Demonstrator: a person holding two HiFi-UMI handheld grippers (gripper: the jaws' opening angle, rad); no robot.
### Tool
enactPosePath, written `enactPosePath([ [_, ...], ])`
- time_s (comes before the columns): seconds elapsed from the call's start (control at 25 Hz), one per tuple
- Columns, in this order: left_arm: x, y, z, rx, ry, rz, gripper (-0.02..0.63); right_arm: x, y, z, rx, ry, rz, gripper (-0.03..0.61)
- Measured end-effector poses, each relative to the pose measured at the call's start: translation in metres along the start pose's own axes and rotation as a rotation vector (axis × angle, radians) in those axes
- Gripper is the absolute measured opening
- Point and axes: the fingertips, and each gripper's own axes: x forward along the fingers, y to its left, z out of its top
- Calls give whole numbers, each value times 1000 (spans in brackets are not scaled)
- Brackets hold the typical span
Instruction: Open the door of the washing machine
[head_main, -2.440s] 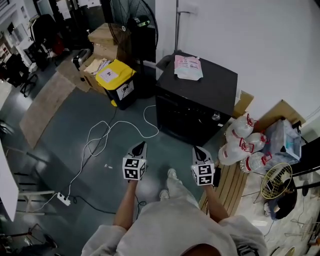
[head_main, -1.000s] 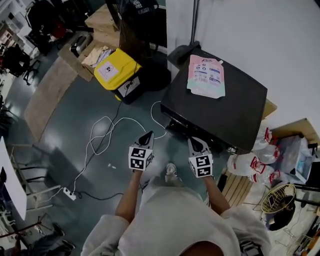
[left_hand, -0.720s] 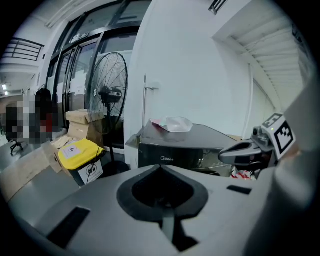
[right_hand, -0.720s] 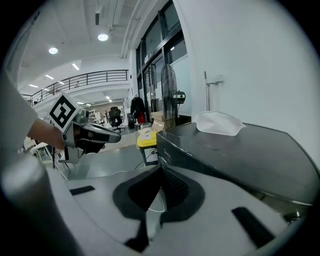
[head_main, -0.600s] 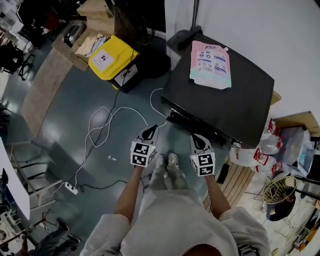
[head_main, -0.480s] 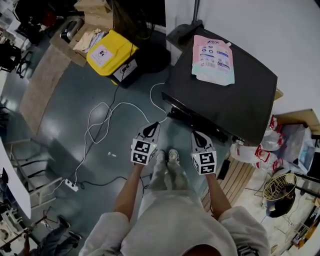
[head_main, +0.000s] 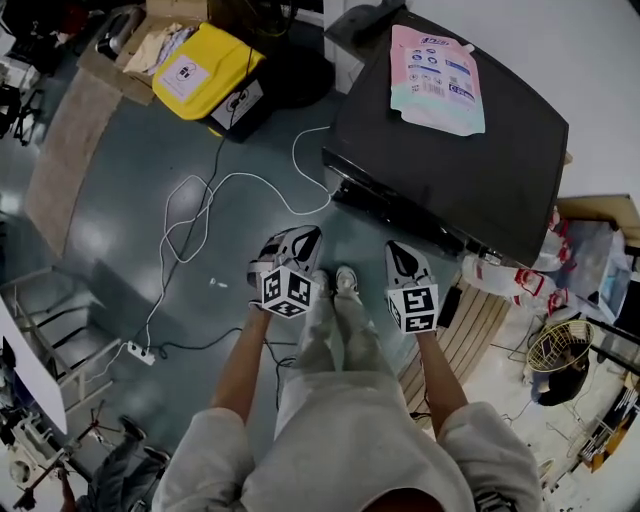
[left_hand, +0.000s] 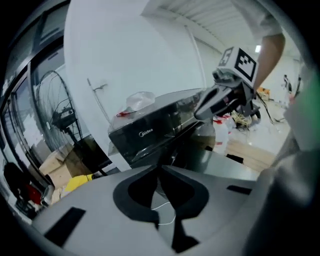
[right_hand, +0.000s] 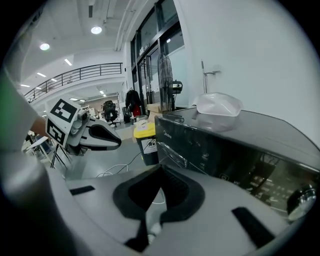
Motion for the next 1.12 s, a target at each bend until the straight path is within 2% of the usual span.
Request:
enactPosePath([
  [0.08, 3, -9, -4, 49, 6, -27, 28, 1, 2, -6, 0, 10, 0, 0],
  [0.2, 11, -21, -14, 44, 14, -86, 261, 4, 8, -13, -2, 20, 11, 0],
  [0.28, 17, -26, -22, 42, 17, -111, 296, 7, 12, -18, -1, 24, 18, 0],
  [0.48, 40, -36, -39, 51, 12, -129, 330, 18, 15, -41, 8, 48, 17, 0],
  [0.72, 68, -46, -57, 21, 7, -141, 331, 26, 16, -69, 25, 73, 15, 0],
  [1.12, 141, -52, -81, 19, 9, -179, 331, 47, 19, -113, 54, 105, 9, -1],
])
